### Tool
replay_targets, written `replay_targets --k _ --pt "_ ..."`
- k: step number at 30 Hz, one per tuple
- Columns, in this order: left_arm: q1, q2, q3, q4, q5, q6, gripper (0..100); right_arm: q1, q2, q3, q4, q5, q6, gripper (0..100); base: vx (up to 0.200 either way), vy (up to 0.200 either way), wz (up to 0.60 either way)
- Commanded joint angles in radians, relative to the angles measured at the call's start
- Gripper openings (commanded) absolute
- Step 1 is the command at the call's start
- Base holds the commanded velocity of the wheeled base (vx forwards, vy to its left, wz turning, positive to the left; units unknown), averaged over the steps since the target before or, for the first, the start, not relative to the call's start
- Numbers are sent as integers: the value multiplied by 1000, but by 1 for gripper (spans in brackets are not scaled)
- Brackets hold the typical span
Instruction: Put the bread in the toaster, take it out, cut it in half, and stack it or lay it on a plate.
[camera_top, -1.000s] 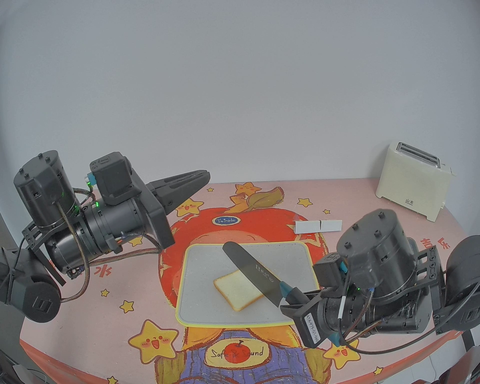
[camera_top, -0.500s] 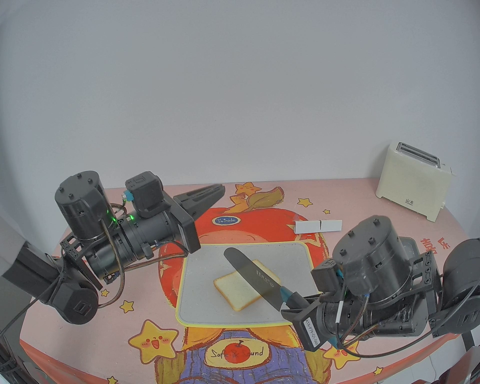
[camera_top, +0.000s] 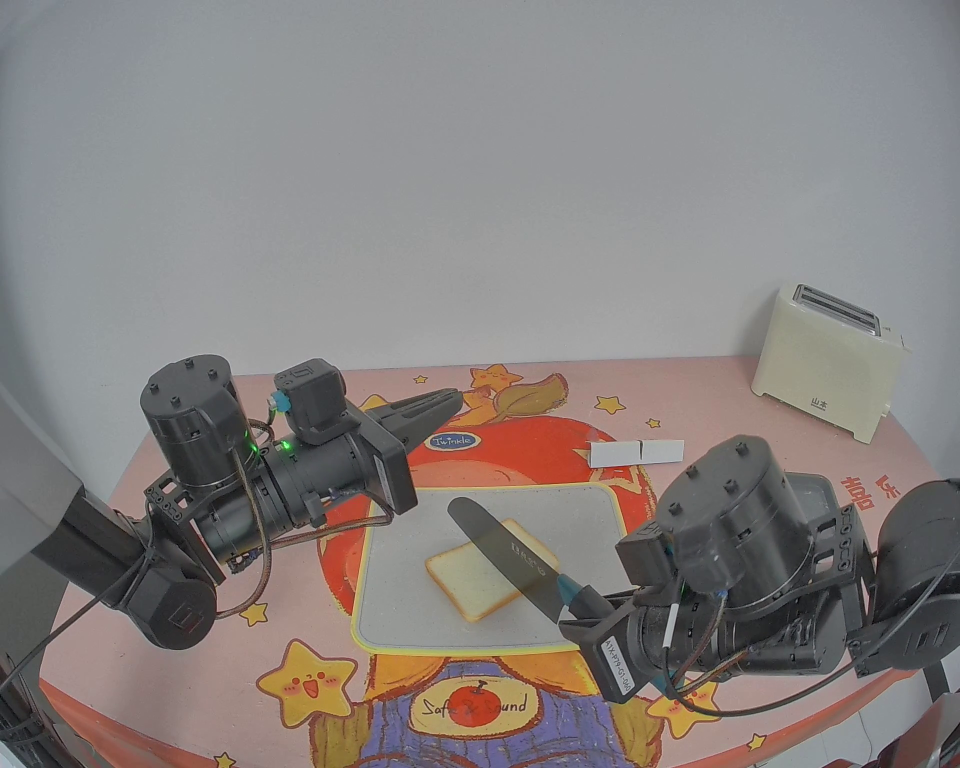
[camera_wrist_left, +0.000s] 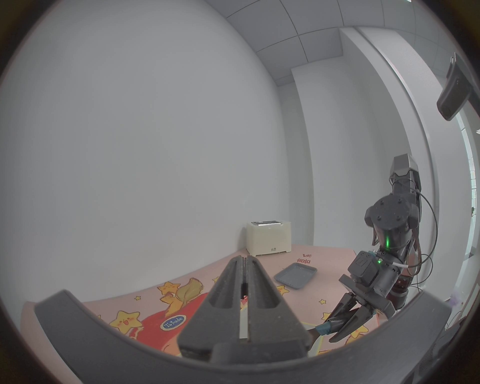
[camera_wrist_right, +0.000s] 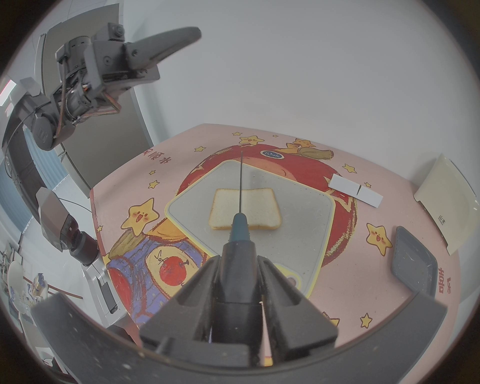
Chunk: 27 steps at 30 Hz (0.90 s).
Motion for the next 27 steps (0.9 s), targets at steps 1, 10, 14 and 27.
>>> replay_targets --k 1,10,14,27 --pt "-39 -4 38 0 7 -17 0 0 12 4 1 0 1 0 0 0 0" --pt "-38 30 38 0 34 -15 0 0 11 9 1 0 2 0 0 0 0" --pt "-47 19 53 0 27 -17 0 0 12 7 1 0 4 0 0 0 0" --pt "-82 76 87 -12 28 -14 0 0 26 3 -1 0 4 0 0 0 0"
